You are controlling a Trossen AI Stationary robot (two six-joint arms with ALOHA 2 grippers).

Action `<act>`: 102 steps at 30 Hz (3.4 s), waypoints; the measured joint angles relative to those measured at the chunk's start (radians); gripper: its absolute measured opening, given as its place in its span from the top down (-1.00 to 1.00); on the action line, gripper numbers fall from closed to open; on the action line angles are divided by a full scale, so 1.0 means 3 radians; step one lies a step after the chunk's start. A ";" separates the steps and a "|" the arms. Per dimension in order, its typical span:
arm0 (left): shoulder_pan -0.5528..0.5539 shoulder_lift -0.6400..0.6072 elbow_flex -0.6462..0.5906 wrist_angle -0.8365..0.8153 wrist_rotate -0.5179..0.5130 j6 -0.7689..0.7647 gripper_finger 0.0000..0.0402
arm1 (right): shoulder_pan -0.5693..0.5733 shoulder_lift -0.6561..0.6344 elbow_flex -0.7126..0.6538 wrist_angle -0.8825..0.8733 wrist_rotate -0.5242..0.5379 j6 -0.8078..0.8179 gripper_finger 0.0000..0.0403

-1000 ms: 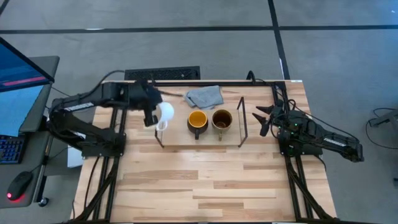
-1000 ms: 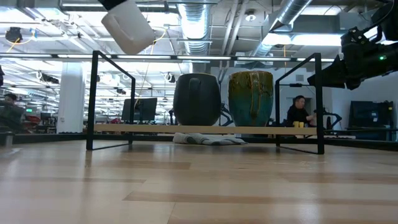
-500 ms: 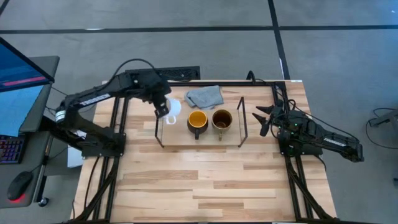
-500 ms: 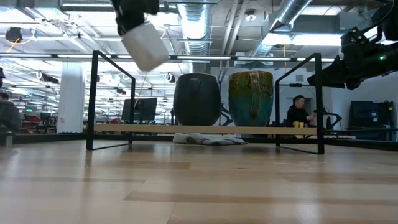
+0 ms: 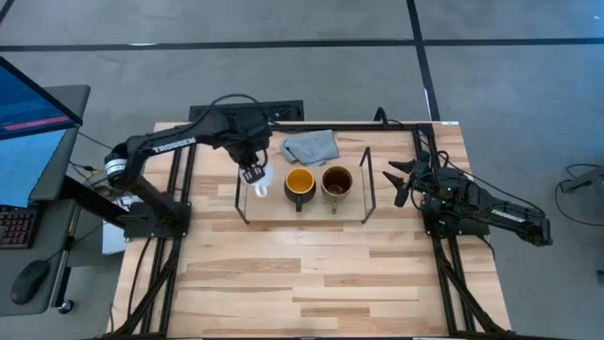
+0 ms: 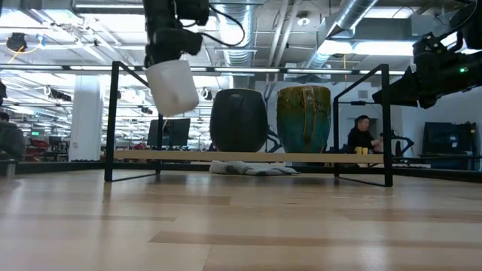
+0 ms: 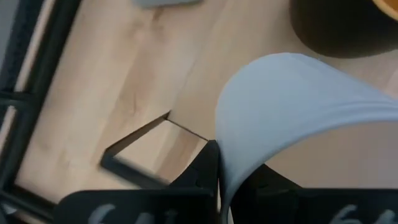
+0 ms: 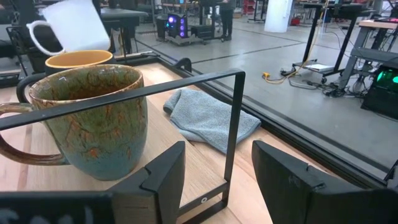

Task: Stack small to large cups/mugs on shelf
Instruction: Put the white mug on the shelf

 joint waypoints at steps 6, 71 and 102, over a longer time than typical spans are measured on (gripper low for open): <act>-0.0080 0.0282 0.0000 -0.0004 0.0035 0.0126 1.00 | -0.0001 0.0000 0.0000 0.0000 0.0000 0.0000 -0.04; -0.0106 0.0709 0.0004 0.0023 0.0347 0.0173 1.00 | 0.0000 0.0000 0.0000 -0.0003 -0.0022 -0.0001 -0.04; -0.0106 0.0714 0.0000 0.0030 0.0283 0.0134 1.00 | 0.0000 0.0000 0.0000 -0.0003 -0.0023 -0.0004 -0.04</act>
